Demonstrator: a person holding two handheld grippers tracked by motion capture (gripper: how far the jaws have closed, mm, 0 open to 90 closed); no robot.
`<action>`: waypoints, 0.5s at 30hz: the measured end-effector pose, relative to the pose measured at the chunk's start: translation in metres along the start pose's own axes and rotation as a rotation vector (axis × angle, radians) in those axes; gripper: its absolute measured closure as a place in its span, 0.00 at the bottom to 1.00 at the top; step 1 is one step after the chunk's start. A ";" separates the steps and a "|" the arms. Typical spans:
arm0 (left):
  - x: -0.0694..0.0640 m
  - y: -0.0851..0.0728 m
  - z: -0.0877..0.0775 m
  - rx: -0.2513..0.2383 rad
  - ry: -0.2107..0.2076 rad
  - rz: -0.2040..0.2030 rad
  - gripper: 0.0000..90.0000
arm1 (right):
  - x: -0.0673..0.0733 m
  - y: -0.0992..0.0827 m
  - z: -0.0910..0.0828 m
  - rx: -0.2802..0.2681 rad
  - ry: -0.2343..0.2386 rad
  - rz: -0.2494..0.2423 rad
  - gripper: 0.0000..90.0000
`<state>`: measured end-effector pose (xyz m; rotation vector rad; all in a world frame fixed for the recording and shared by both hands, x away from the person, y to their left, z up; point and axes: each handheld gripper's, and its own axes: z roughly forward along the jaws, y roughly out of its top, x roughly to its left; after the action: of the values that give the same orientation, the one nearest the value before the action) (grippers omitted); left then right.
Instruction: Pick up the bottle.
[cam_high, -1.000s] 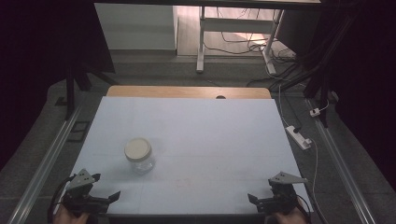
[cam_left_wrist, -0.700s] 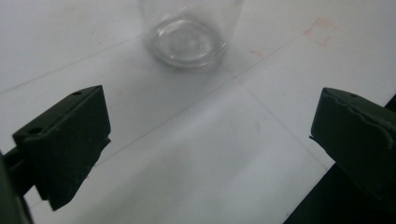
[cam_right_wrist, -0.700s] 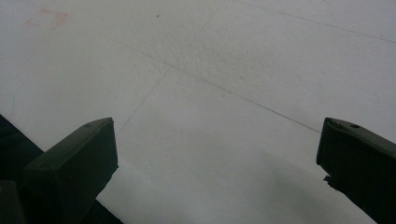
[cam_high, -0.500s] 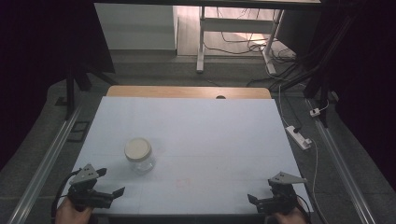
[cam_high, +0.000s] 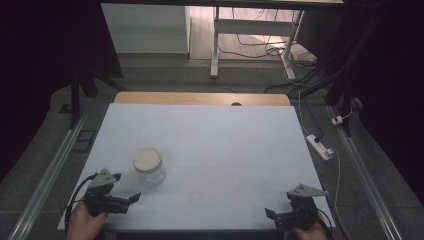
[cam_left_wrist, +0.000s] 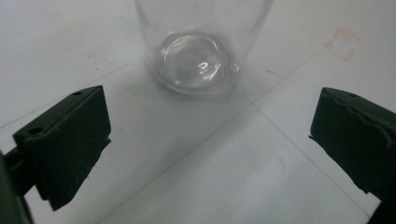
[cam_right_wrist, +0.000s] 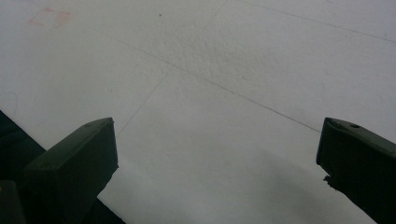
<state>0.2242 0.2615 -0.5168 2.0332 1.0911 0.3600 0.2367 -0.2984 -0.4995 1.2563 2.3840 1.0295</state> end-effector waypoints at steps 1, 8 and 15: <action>0.000 0.002 0.001 0.002 -0.002 0.001 0.00 | 0.000 0.000 0.000 0.000 0.000 0.000 0.00; 0.005 0.011 0.009 0.019 -0.028 0.014 0.00 | 0.000 0.000 0.000 0.002 0.002 0.001 0.00; 0.007 0.021 0.019 0.029 -0.038 0.023 0.00 | 0.000 0.000 0.000 0.004 0.004 0.004 0.00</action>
<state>0.2510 0.2508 -0.5139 2.0713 1.0560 0.3178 0.2372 -0.2983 -0.4998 1.2619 2.3889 1.0299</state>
